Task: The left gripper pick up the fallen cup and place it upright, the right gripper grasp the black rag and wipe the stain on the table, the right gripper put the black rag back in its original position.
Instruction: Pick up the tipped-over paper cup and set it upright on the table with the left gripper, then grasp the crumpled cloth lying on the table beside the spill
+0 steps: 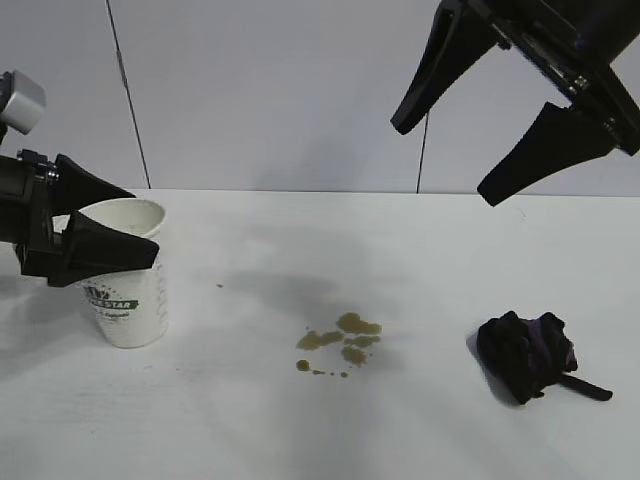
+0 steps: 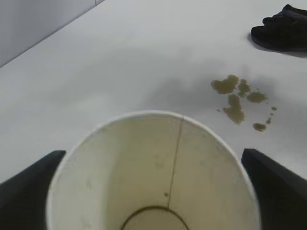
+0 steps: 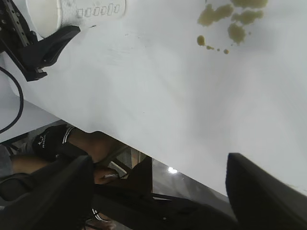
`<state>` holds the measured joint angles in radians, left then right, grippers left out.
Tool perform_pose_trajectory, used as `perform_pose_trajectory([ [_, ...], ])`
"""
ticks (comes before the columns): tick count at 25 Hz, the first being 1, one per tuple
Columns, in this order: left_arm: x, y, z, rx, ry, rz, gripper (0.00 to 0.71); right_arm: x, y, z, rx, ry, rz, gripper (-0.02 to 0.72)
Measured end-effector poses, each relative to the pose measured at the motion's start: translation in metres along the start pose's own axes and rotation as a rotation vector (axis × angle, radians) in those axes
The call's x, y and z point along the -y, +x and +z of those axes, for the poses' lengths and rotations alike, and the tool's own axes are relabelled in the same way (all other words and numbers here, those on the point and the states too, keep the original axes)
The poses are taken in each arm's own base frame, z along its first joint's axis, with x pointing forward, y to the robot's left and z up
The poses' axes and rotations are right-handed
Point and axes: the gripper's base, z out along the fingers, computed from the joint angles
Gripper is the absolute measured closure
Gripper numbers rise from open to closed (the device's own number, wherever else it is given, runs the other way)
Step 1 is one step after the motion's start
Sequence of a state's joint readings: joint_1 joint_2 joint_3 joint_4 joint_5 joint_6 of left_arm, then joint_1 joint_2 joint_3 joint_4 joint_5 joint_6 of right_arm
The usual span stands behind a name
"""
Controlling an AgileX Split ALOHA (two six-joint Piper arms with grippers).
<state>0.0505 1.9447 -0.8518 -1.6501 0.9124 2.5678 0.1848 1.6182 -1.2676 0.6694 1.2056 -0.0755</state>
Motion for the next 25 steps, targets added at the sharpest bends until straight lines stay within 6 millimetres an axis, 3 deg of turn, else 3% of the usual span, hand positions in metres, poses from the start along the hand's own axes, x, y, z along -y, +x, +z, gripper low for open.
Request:
perform_pose_trajectory([
  [11, 0.003, -0.031, -0.036, -0.195, -0.071, 0.117, 0.017, 0.0, 0.0, 0.0, 0.0, -0.001, 0.0, 0.18],
  [18, 0.012, -0.031, -0.05, -0.349, -0.031, 0.076, 0.017, 0.0, 0.0, 0.0, 0.0, -0.001, 0.0, 0.18],
  [21, 0.014, -0.028, -0.058, -0.438, -0.051, -0.035, 0.019, 0.0, 0.0, 0.0, 0.0, -0.001, 0.0, 0.18],
  [25, 0.012, -0.037, -0.074, -0.477, -0.254, -0.372, 0.021, 0.0, 0.0, 0.0, 0.0, -0.001, 0.0, 0.18],
])
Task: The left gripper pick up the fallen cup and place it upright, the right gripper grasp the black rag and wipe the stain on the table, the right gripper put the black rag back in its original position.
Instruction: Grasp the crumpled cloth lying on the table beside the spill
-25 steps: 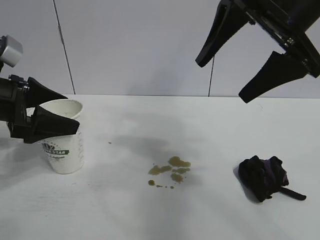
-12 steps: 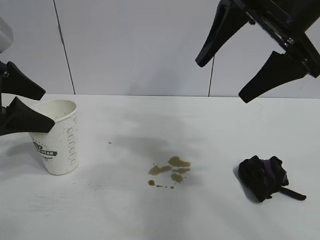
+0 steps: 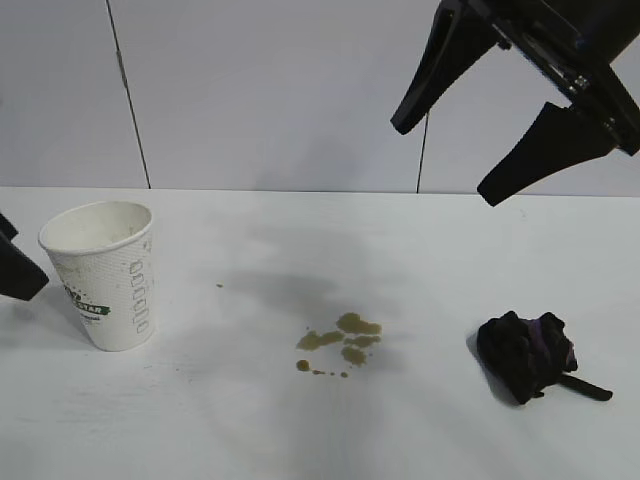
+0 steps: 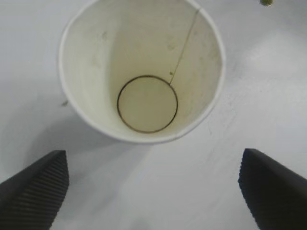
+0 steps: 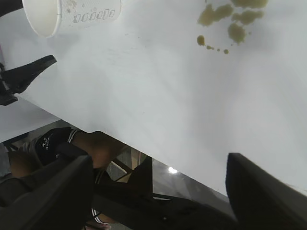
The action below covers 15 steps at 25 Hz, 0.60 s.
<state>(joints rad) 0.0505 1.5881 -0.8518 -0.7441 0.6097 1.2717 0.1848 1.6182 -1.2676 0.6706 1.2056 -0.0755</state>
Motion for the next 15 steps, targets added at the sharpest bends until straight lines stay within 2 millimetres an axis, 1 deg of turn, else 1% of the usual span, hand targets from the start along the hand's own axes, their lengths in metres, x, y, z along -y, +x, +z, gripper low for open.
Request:
perform_pose_trajectory([
  [2, -0.004, -0.002, -0.017, 0.019, -0.106, -0.182, 0.022, 0.0, 0.0, 0.0, -0.001, 0.0, 0.0, 0.18],
  [5, -0.01, -0.002, -0.051, 0.057, -0.253, -0.287, 0.039, 0.0, 0.0, 0.0, -0.002, 0.0, 0.0, 0.18],
  [9, -0.019, 0.006, -0.107, 0.132, -0.504, -0.292, 0.053, 0.0, 0.0, 0.0, -0.002, 0.0, 0.0, 0.18],
  [12, -0.022, 0.013, -0.154, 0.228, -0.715, -0.256, 0.053, 0.0, 0.0, 0.0, -0.002, 0.0, -0.001, 0.18],
  [14, -0.016, 0.017, -0.183, 0.298, -0.829, -0.231, 0.053, 0.0, 0.0, 0.0, -0.002, 0.0, -0.009, 0.18],
  [15, -0.009, 0.017, -0.197, 0.34, -0.869, -0.222, 0.053, 0.0, 0.0, 0.0, -0.002, 0.0, -0.013, 0.18],
])
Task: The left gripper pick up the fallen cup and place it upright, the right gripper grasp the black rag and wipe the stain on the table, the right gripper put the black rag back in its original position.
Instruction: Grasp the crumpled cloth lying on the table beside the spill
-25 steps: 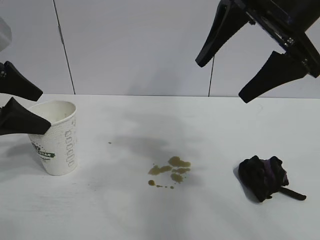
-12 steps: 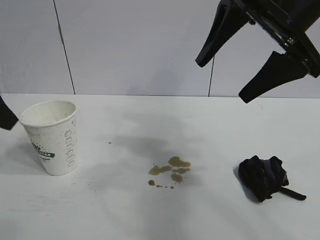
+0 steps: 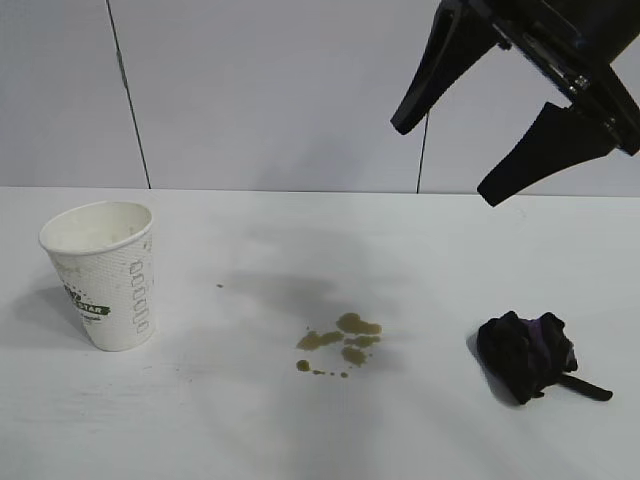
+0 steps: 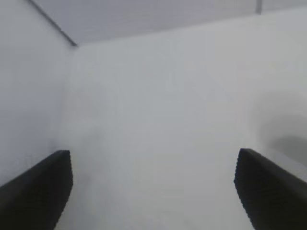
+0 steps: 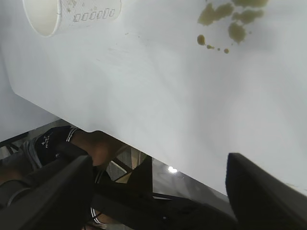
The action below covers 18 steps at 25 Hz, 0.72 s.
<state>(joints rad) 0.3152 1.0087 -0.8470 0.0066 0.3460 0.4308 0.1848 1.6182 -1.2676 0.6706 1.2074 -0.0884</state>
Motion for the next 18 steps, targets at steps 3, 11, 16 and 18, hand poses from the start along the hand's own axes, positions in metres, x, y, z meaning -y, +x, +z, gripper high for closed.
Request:
perform_pose_trajectory([
  [3, -0.007, -0.014, -0.043, 0.16, -0.075, -0.006, 0.053, 0.0, 0.0, 0.0, -0.001, 0.001, -0.008, 0.18],
  [11, -0.002, -0.01, -0.192, 0.626, -0.197, -0.157, 0.053, 0.0, 0.0, 0.0, -0.001, 0.001, -0.018, 0.18],
  [16, 0.026, 0.037, -0.255, 0.636, -0.105, -0.209, 0.053, 0.0, 0.0, 0.0, -0.001, 0.001, -0.027, 0.18],
  [18, 0.037, 0.056, -0.256, 0.522, -0.033, -0.193, 0.053, 0.0, 0.0, 0.0, -0.001, 0.001, -0.029, 0.18],
])
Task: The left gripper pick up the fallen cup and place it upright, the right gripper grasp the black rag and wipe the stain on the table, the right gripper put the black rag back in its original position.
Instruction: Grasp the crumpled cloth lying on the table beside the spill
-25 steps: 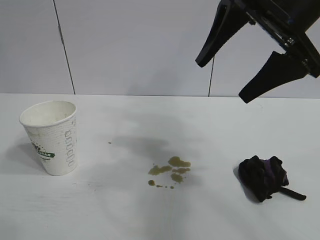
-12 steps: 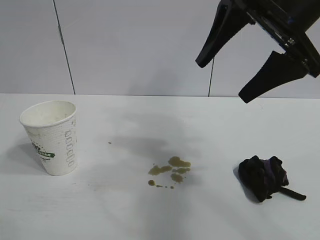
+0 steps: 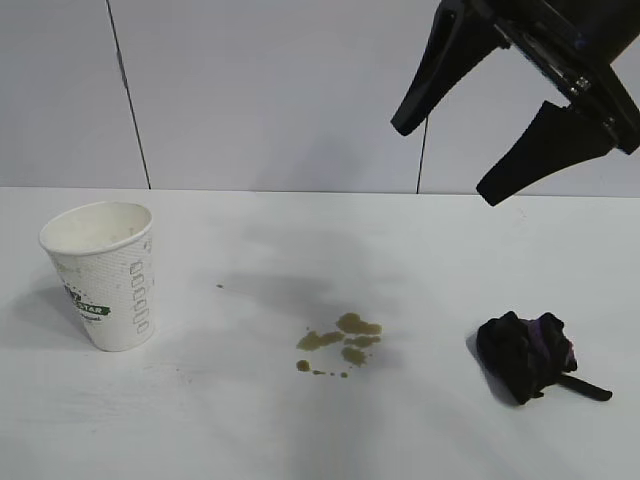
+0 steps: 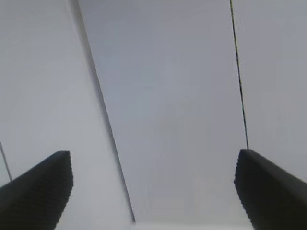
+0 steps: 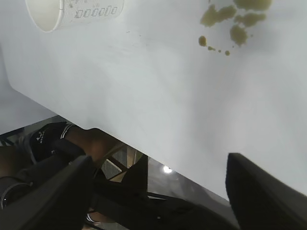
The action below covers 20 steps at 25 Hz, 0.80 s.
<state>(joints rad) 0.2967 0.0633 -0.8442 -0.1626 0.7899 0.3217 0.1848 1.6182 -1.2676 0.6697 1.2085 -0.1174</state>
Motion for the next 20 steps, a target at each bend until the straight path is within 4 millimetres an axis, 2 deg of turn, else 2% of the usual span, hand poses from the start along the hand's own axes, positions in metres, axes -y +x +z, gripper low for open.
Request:
perform_pose_trajectory([
  [2, 0.004, 0.019, -0.001, -0.133, 0.074, -0.005, 0.055, 0.0, 0.0, 0.0, 0.0, 0.0, -0.002, 0.18],
  [6, 0.012, 0.063, 0.009, -0.415, 0.204, -0.07, 0.056, 0.0, 0.0, 0.0, 0.0, 0.0, -0.02, 0.18],
  [11, 0.021, 0.108, 0.023, -0.609, 0.3, -0.101, 0.056, 0.0, 0.0, 0.0, 0.0, 0.0, -0.031, 0.18],
  [14, 0.024, 0.124, 0.028, -0.654, 0.325, -0.101, 0.056, 0.0, 0.0, 0.0, 0.0, 0.0, -0.04, 0.18],
  [20, 0.024, 0.125, 0.029, -0.637, 0.4, -0.087, 0.056, 0.004, 0.002, 0.002, -0.019, 0.081, -0.148, 0.18],
])
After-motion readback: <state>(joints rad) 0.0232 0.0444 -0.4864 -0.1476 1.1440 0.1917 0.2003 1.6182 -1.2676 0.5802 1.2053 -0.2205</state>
